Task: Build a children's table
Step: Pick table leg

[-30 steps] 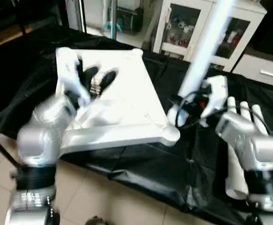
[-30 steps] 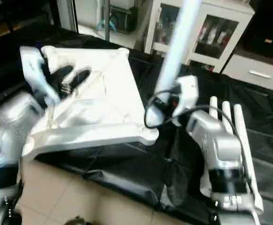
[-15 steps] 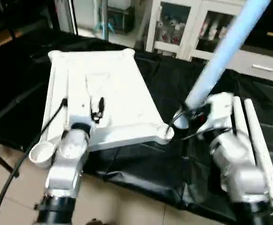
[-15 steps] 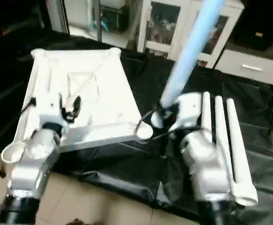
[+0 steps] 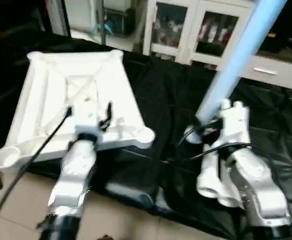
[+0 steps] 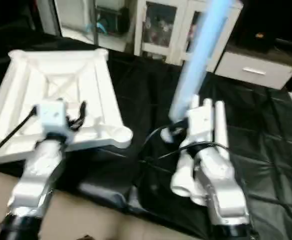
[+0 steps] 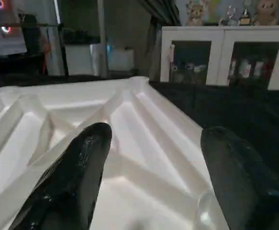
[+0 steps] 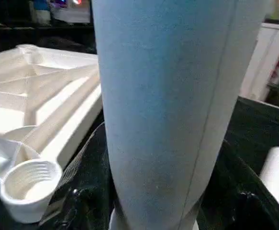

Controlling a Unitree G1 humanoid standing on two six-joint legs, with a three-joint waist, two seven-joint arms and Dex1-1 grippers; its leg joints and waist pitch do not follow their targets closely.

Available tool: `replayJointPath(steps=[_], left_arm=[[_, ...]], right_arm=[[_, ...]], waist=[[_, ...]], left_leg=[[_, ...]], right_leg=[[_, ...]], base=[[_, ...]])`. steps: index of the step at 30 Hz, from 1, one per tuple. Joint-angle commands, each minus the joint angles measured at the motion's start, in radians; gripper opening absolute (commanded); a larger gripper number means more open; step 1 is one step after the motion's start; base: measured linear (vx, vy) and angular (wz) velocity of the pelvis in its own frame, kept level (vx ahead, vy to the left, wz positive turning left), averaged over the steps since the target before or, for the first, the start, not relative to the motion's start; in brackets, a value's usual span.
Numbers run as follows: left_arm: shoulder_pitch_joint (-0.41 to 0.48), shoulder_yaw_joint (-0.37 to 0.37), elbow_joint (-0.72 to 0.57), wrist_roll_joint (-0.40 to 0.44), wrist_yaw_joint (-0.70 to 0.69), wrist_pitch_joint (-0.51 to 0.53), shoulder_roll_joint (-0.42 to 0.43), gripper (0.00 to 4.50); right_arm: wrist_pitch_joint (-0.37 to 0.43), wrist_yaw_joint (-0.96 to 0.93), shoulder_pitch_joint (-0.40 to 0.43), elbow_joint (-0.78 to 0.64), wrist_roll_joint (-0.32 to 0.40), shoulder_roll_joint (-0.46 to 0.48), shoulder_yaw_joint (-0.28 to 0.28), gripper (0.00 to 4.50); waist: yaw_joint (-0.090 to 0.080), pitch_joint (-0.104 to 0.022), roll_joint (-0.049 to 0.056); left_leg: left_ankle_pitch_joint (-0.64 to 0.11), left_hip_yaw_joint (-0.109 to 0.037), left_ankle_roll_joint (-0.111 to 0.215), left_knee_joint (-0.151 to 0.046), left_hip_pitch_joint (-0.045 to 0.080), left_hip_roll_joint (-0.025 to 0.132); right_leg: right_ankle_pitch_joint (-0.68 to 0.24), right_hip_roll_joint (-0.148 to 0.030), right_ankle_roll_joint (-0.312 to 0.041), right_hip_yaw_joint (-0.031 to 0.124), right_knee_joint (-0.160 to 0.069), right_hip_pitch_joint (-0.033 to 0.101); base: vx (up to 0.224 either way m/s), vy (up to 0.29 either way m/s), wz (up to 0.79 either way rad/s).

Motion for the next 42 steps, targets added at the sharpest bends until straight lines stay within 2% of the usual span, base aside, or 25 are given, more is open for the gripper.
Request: replayJointPath(steps=[1,2,3,4,5,6,7,8,10,11,13,14,15,16,18,19,20,21,24,26,27,29,30,32,42], left_arm=[[0.001,0.001,-0.039,-0.013,-0.017,-0.013,-0.003,3.41],[0.008,0.004,-0.041,-0.007,-0.013,-0.012,-0.003,3.41],[0.009,0.003,-0.041,-0.003,-0.01,-0.01,-0.004,3.41],[0.009,0.003,-0.041,-0.003,-0.01,-0.01,-0.004,3.41],[0.02,-0.006,-0.063,-0.002,-0.023,0.002,0.006,3.41],[0.022,-0.008,-0.066,-0.003,-0.026,0.003,0.007,3.41],[0.031,-0.011,-0.073,-0.002,-0.033,0.001,0.017,3.41],[0.035,-0.011,-0.076,-0.001,-0.038,-0.003,0.022,3.41],[0.048,0.006,-0.074,-0.013,-0.061,-0.016,0.036,3.41],[0.051,0.012,-0.069,-0.015,-0.066,-0.021,0.037,3.41],[0.053,0.015,-0.064,-0.022,-0.071,-0.011,0.034,3.41],[0.056,0.008,-0.068,-0.034,-0.08,-0.007,0.023,3.41],[0.058,0.002,-0.069,-0.036,-0.085,-0.008,0.02,3.41],[0.062,-0.011,-0.067,-0.028,-0.09,-0.014,0.019,3.41],[0.066,-0.022,-0.065,-0.021,-0.087,-0.016,0.022,3.41],[0.066,-0.023,-0.064,-0.02,-0.084,-0.016,0.022,3.41],[0.067,-0.023,-0.063,-0.017,-0.076,-0.013,0.021,3.41],[0.067,-0.023,-0.063,-0.017,-0.076,-0.013,0.021,3.41],[0.067,-0.025,-0.067,-0.016,-0.1,-0.018,0.022,3.41],[0.091,-0.046,-0.074,-0.067,-0.192,-0.026,0.035,3.41],[0.103,-0.058,-0.084,-0.088,-0.229,-0.026,0.042,3.41],[0.132,-0.089,-0.112,-0.14,-0.329,-0.042,0.071,3.41],[0.135,-0.091,-0.114,-0.146,-0.34,-0.045,0.074,3.41],[0.155,-0.099,-0.136,-0.198,-0.429,-0.034,0.108,3.68],[0.098,-0.111,-0.069,-0.227,-0.577,0.036,0.195,4.39]], right_arm=[[0.006,-0.002,-0.012,-0.003,0.013,0.002,-0.008,1.86],[0.0,-0.008,-0.01,0.007,0.011,0.009,-0.007,1.86],[0.0,-0.011,-0.009,0.007,0.008,0.008,-0.006,1.86],[0.0,-0.011,-0.009,0.007,0.008,0.008,-0.006,1.86],[0.0,-0.02,0.002,-0.006,0.017,0.027,-0.007,1.86],[0.0,-0.023,0.003,-0.007,0.019,0.031,-0.008,1.86],[0.001,-0.035,0.006,-0.006,0.031,0.05,-0.018,1.86],[0.001,-0.042,0.004,-0.003,0.035,0.058,-0.022,1.86],[-0.023,-0.062,-0.004,0.024,0.026,0.081,-0.028,1.86],[-0.033,-0.071,-0.005,0.034,0.023,0.088,-0.032,1.86],[-0.014,-0.087,-0.004,0.034,0.023,0.093,-0.04,1.86],[-0.017,-0.068,0.004,0.014,0.037,0.084,-0.045,1.86],[-0.018,-0.063,0.007,0.011,0.038,0.078,-0.047,1.86],[-0.015,-0.053,0.006,0.014,0.042,0.067,-0.052,1.86],[-0.012,-0.036,-0.002,0.025,0.042,0.055,-0.057,1.86],[-0.012,-0.029,-0.004,0.026,0.043,0.051,-0.057,1.86],[-0.015,-0.01,-0.008,0.029,0.043,0.04,-0.054,1.86],[-0.015,-0.01,-0.008,0.029,0.043,0.04,-0.054,1.86],[-0.01,0.014,-0.014,0.029,0.053,0.024,-0.046,1.86],[-0.003,0.015,-0.015,0.027,0.052,0.026,-0.044,1.86],[0.004,0.021,-0.013,0.014,0.061,0.025,-0.044,1.86],[0.025,0.042,-0.007,-0.012,0.084,0.019,-0.046,1.86],[0.027,0.044,-0.007,-0.014,0.087,0.019,-0.047,1.86],[0.042,0.067,-0.007,-0.023,0.1,0.007,-0.042,1.86],[0.089,0.119,-0.014,-0.025,0.116,-0.027,-0.026,1.86]], waist=[[0.03,-0.022,-0.001],[0.028,-0.012,0.007],[0.016,-0.012,0.003],[-0.003,-0.001,0.018],[-0.02,0.009,0.057],[-0.049,0.005,0.075],[-0.037,0.002,0.086],[-0.047,0.001,0.075],[-0.062,-0.002,0.068],[-0.064,-0.016,0.043],[-0.024,-0.03,0.028],[0.024,-0.036,0.016],[0.046,-0.05,0.013],[0.047,-0.052,0.013],[0.034,-0.061,0.06],[-0.012,-0.06,0.089],[-0.039,-0.09,0.083],[-0.034,-0.086,0.091],[-0.026,-0.068,0.041],[-0.024,-0.063,-0.019],[0.033,-0.075,-0.051],[0.048,-0.079,-0.043],[0.043,-0.068,-0.033],[0.022,-0.066,0.011],[0.016,-0.025,0.016]], left_leg=[[-0.23,-0.072,0.116,-0.056,-0.007,0.064],[-0.19,-0.057,-0.005,0.043,0.04,0.065],[-0.167,-0.045,-0.013,0.061,0.034,0.064],[-0.206,-0.038,-0.021,0.055,-0.001,0.09],[-0.414,-0.022,-0.072,0.015,0.16,0.105],[-0.759,-0.083,-0.117,-0.136,0.123,0.174],[-0.906,-0.098,-0.128,-0.23,0.106,0.22],[-0.945,-0.11,-0.114,-0.253,0.152,0.218],[-0.897,-0.111,-0.097,-0.239,0.177,0.201],[-0.715,-0.064,-0.058,-0.204,0.156,0.118],[-0.434,-0.012,-0.014,-0.117,0.061,0.054],[-0.184,-0.018,0.041,-0.006,0.041,0.05],[-0.012,-0.037,0.06,0.022,-0.032,0.056],[0.036,-0.038,0.062,0.009,-0.045,0.057],[0.177,-0.017,0.077,-0.115,0.019,0.07],[0.118,-0.103,0.2,-0.16,0.112,0.122],[0.075,-0.19,0.355,-0.142,0.245,0.199],[0.088,-0.192,0.381,-0.136,0.225,0.2],[0.109,-0.108,0.387,-0.165,0.177,0.171],[0.014,-0.024,0.289,-0.125,0.117,0.06],[-0.06,-0.038,0.125,0.002,0.028,-0.01],[0.108,-0.06,0.033,-0.004,-0.001,0.003],[0.247,-0.069,-0.034,-0.037,-0.016,0.019],[0.387,-0.051,-0.065,-0.11,0.017,0.054],[-0.272,-0.021,-0.123,-0.163,0.059,0.111]], right_leg=[[-0.415,-0.267,0.033,0.088,-0.18,0.097],[-0.94,-0.303,0.044,0.019,-0.262,0.086],[-1.011,-0.302,0.025,-0.007,-0.275,0.105],[-1.054,-0.298,0.032,-0.094,-0.281,0.171],[-0.977,-0.208,0.013,-0.133,-0.282,0.072],[-0.648,-0.099,0.023,-0.175,-0.124,0.115],[-0.409,-0.068,-0.011,-0.105,0.007,0.132],[-0.167,-0.048,-0.03,-0.053,0.038,0.072],[-0.154,-0.066,-0.047,-0.019,0.016,0.052],[-0.221,-0.088,-0.05,0.018,-0.079,0.092],[-0.46,-0.159,-0.07,0.095,-0.168,0.193],[-0.689,-0.247,-0.132,0.173,-0.231,0.222],[-0.538,-0.223,-0.232,0.164,-0.216,0.267],[-0.45,-0.194,-0.249,0.139,-0.205,0.267],[-0.285,-0.065,-0.192,0.012,-0.171,0.215],[-0.225,0.01,-0.096,-0.034,-0.068,0.133],[-0.222,-0.014,-0.01,-0.007,0.033,0.004],[-0.201,-0.021,0.029,0.003,0.062,-0.007],[-0.001,-0.039,0.075,0.027,0.069,-0.064],[0.147,-0.08,-0.016,0.093,-0.076,0.004],[-0.097,-0.202,-0.108,0.234,-0.147,0.146],[0.238,-0.189,-0.176,0.21,-0.1,0.168],[0.729,-0.154,-0.198,0.176,-0.056,0.163],[0.779,-0.042,-0.129,0.089,-0.038,0.097],[-0.311,-0.095,-0.129,0.11,-0.133,0.064]], base=[[-0.073,-0.101,0.38],[-0.093,-0.072,0.34],[-0.093,-0.072,0.34],[-0.038,0.009,0.27],[-0.071,0.058,0.33],[-0.071,0.058,0.33],[-0.041,0.055,0.22],[0.069,0.023,0.07],[0.07,0.005,0.06],[0.068,-0.022,-0.13],[0.069,-0.022,-0.11],[0.108,-0.011,0.05],[0.108,-0.011,0.05],[0.147,0.023,0.06],[0.154,0.034,0.1],[0.206,0.048,0.02],[0.249,0.036,-0.02],[0.249,0.036,-0.02],[0.174,0.006,0.01],[0.139,-0.063,-0.01],[0.133,-0.088,0.04],[0.16,-0.062,-0.01],[0.159,-0.045,-0.09],[-0.034,-0.011,0.01],[-0.025,0.004,0.02]])
